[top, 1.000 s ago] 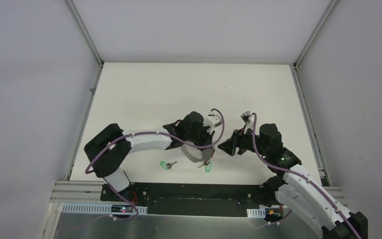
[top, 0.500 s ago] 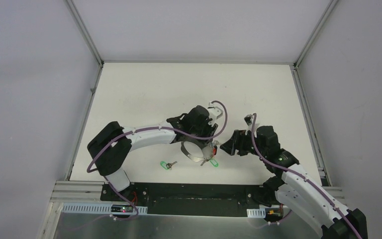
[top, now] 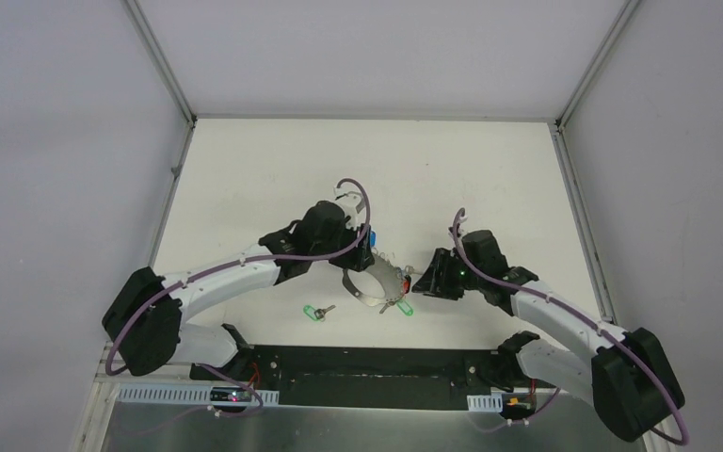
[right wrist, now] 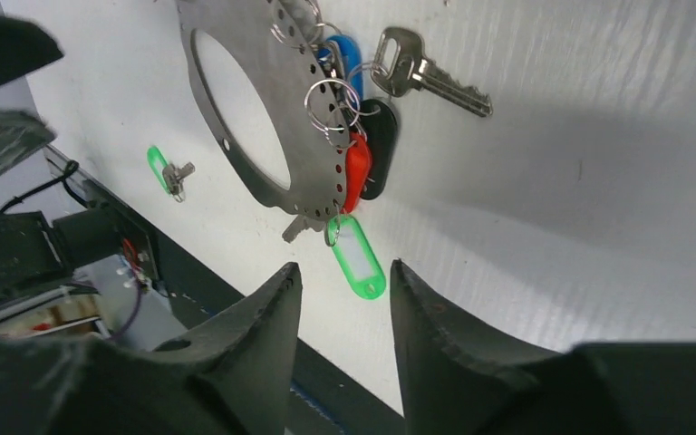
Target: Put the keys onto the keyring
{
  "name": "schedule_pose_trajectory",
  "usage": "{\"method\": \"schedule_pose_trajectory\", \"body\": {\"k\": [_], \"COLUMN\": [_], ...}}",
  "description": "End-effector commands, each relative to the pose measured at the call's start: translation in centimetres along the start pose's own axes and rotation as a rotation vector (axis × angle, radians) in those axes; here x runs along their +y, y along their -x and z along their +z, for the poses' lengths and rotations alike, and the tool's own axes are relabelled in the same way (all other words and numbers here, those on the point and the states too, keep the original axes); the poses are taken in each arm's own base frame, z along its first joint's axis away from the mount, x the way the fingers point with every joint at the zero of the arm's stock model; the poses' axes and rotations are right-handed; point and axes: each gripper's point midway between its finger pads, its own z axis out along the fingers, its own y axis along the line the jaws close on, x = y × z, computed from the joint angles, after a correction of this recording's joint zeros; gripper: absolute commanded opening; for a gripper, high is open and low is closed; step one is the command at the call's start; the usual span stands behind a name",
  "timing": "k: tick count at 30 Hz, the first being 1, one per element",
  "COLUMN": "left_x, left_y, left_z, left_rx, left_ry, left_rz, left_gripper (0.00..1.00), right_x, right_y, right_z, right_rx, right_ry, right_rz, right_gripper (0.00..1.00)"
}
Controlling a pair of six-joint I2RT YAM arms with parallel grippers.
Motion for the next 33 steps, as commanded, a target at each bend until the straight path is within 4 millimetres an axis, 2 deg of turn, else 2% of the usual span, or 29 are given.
{"method": "schedule_pose_trajectory", "body": {"k": [1, 8, 13, 24, 33], "left_x": [-0.9, -1.8, -2.0, -2.2, -2.2], "left_y": [0.6, 2.2, 2.6, 2.5, 2.3], "left_z": [-2.2, -5.4, -6.7, -7.0, -6.9], "left_rx": [-0.055, -0.187, -0.236, -0.237, -0.23], "left_ry": [-0.051, -0.121, -0.144, -0.158, -0.16], "left_rz": [-0.13, -0.15, -0.148, -0.129, -0.115], "left_gripper": [0.56, 0.6, 0.61, 0.61, 0.61], "right_x": [2.7, 2.1, 1.6, 2.7, 2.9], "right_y": [0.6, 0.1, -0.6, -0.7, -0.4], "right_z": [1.1, 2.6, 3.4, 4.7, 4.4], "right_rx": [0.041, 0.077, 0.118, 0.161, 0.154], "right_ry": [0.092, 0.064, 0.028, 0.032, 0.017], "right_rz": [0.173, 0.255, 0.275, 0.257, 0.206], "right_gripper": [0.4, 0.36, 0.35, 0.26, 0.04]}}
